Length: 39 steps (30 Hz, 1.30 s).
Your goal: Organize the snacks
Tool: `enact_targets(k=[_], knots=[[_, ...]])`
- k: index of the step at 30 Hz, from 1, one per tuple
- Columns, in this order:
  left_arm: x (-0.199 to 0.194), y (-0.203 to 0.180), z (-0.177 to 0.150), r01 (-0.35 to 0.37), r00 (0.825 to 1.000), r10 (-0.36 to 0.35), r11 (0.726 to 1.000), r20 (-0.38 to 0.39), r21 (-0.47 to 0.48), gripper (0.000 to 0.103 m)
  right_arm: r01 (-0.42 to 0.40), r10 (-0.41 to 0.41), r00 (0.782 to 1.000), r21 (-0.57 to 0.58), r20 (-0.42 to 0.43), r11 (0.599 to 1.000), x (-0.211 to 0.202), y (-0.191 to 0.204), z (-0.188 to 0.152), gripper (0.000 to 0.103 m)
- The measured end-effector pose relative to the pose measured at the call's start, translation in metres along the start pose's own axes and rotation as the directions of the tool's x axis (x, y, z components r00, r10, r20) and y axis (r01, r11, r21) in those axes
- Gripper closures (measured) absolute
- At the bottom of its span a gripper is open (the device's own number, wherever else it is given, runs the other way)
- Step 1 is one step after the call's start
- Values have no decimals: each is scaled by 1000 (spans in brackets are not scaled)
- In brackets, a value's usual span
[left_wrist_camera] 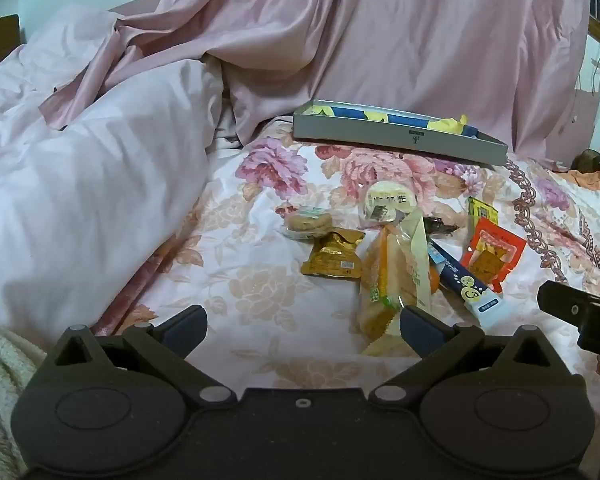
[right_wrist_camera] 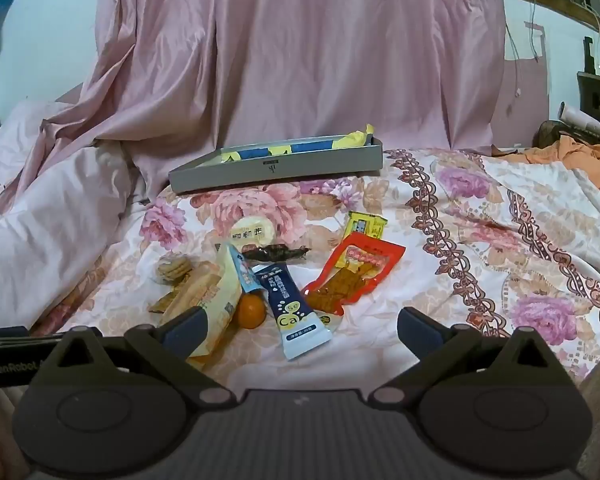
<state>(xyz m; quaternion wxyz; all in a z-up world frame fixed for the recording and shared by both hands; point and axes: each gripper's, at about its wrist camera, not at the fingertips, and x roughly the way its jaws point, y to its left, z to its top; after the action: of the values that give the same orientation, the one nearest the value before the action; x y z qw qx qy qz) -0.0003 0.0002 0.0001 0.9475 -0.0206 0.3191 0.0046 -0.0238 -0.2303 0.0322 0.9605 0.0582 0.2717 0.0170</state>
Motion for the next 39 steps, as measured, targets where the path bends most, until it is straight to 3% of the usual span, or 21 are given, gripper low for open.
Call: enact_targets(k=[39], knots=[[1, 1, -4, -2, 1000, 2, 1000, -9, 5, 1, -9, 9, 999, 20, -31, 1000, 3, -1, 0, 0]])
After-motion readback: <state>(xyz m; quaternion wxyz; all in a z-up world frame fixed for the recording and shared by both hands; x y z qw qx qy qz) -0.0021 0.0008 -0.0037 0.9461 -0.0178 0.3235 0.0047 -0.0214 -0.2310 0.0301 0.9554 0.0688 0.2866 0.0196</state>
